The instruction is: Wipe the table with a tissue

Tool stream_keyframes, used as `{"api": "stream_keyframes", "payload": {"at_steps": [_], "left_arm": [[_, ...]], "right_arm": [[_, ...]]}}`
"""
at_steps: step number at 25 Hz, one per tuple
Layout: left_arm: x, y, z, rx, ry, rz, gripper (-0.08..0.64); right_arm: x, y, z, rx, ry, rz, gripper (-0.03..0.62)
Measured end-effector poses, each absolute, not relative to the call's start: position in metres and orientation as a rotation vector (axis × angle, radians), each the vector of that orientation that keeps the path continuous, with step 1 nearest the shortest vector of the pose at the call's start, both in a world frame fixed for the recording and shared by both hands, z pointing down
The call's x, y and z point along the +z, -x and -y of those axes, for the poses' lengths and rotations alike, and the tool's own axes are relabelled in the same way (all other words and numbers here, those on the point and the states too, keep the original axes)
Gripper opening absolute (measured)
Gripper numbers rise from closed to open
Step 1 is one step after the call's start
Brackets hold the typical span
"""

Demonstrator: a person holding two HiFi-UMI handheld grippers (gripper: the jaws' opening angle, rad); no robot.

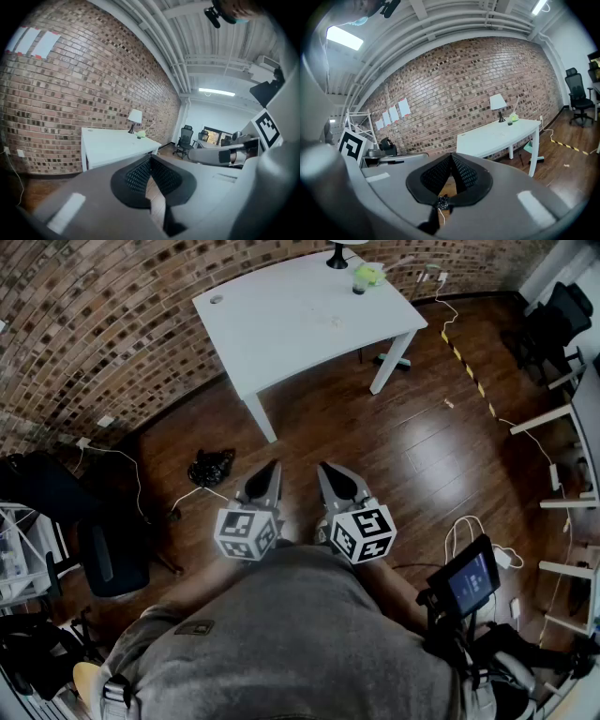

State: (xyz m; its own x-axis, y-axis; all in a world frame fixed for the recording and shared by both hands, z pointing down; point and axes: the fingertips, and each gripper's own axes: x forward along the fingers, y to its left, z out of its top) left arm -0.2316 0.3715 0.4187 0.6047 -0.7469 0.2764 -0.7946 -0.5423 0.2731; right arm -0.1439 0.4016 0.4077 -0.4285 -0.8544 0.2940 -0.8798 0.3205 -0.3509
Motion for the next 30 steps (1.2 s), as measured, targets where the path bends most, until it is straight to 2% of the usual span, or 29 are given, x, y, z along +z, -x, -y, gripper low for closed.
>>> {"api": "stream_keyframes", "payload": {"at_steps": [16,30], "left_arm": [[0.417,0.16,-0.335,0.201,-2.455,1.281,0.002],[0.42,0.154,-0.182,0.14,-2.478,1.229,0.002]], "right_arm": [[0.414,0.07,-0.366,0.761,-1.615,2.538,0.011],[0.415,0.068,-0.222,0.718,-1.674,2.489,0.011]]}}
